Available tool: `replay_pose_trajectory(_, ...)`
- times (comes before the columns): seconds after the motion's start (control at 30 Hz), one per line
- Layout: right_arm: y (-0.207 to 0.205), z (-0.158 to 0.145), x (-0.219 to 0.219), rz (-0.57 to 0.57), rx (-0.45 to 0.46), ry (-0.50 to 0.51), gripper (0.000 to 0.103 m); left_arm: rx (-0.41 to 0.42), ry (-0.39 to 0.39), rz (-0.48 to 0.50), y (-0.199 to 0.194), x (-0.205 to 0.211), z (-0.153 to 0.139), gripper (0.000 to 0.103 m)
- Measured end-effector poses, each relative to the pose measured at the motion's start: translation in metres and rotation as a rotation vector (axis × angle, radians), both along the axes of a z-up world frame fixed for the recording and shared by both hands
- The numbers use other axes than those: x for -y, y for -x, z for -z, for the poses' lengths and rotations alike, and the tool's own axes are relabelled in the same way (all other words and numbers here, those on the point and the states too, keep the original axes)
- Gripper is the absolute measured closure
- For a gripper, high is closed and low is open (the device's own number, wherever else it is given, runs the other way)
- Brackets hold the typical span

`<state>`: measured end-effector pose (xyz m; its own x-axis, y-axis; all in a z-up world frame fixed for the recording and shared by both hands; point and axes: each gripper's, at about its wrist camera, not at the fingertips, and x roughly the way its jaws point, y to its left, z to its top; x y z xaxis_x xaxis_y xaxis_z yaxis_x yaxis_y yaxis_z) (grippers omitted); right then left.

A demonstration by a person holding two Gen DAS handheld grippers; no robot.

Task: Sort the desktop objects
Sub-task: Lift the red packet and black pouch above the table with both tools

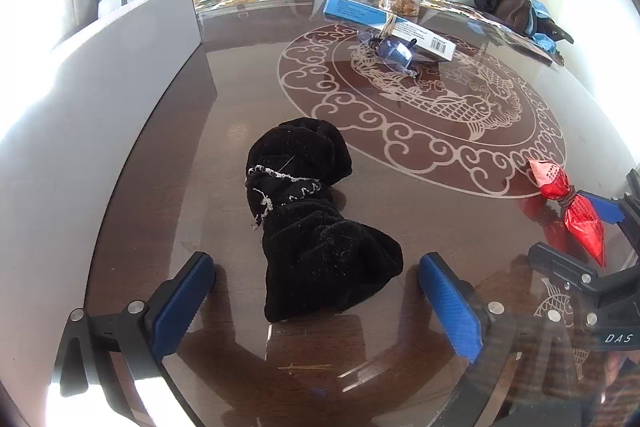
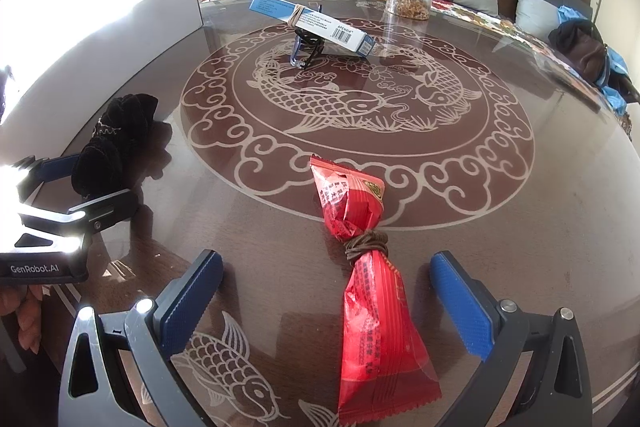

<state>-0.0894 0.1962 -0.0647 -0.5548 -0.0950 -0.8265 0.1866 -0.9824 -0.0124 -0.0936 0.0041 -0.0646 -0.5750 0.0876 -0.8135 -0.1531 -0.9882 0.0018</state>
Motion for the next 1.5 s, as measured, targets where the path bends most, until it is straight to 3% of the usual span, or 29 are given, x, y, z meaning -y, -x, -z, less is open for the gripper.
replay_pose_trajectory(0.03, -0.002, -0.002, 0.0, 0.001, 0.004, 0.0, 0.01, -0.019, -0.003, 0.012, -0.003, -0.001, -0.003, 0.03)
replay_pose_trajectory(0.07, -0.005, -0.005, 0.001, -0.005, -0.002, 0.001, 0.032, -0.031, -0.004, 0.027, -0.005, -0.004, -0.005, 0.042)
replay_pose_trajectory(0.1, -0.008, -0.009, 0.001, -0.009, -0.007, 0.002, 0.062, -0.034, 0.002, 0.044, -0.006, -0.006, -0.007, 0.064)
replay_pose_trajectory(0.17, -0.01, -0.012, -0.001, -0.001, 0.002, 0.001, 0.082, -0.034, 0.01, 0.066, -0.008, -0.009, -0.008, 0.071)
replay_pose_trajectory(0.43, -0.032, -0.023, 0.004, 0.036, -0.07, 0.042, 0.083, -0.08, -0.014, 0.066, -0.02, -0.005, -0.026, 0.071)
replay_pose_trajectory(0.7, -0.043, -0.025, 0.008, 0.076, -0.079, 0.074, 0.083, -0.099, -0.04, 0.036, -0.019, 0.003, -0.034, 0.071)
replay_pose_trajectory(1.4, -0.041, -0.021, -0.004, 0.126, -0.081, 0.128, 0.083, -0.082, -0.015, 0.045, -0.016, -0.007, -0.024, 0.071)
replay_pose_trajectory(1.5, -0.041, -0.023, -0.006, 0.133, -0.082, 0.137, 0.083, -0.069, -0.089, 0.05, -0.02, 0.0, -0.034, 0.071)
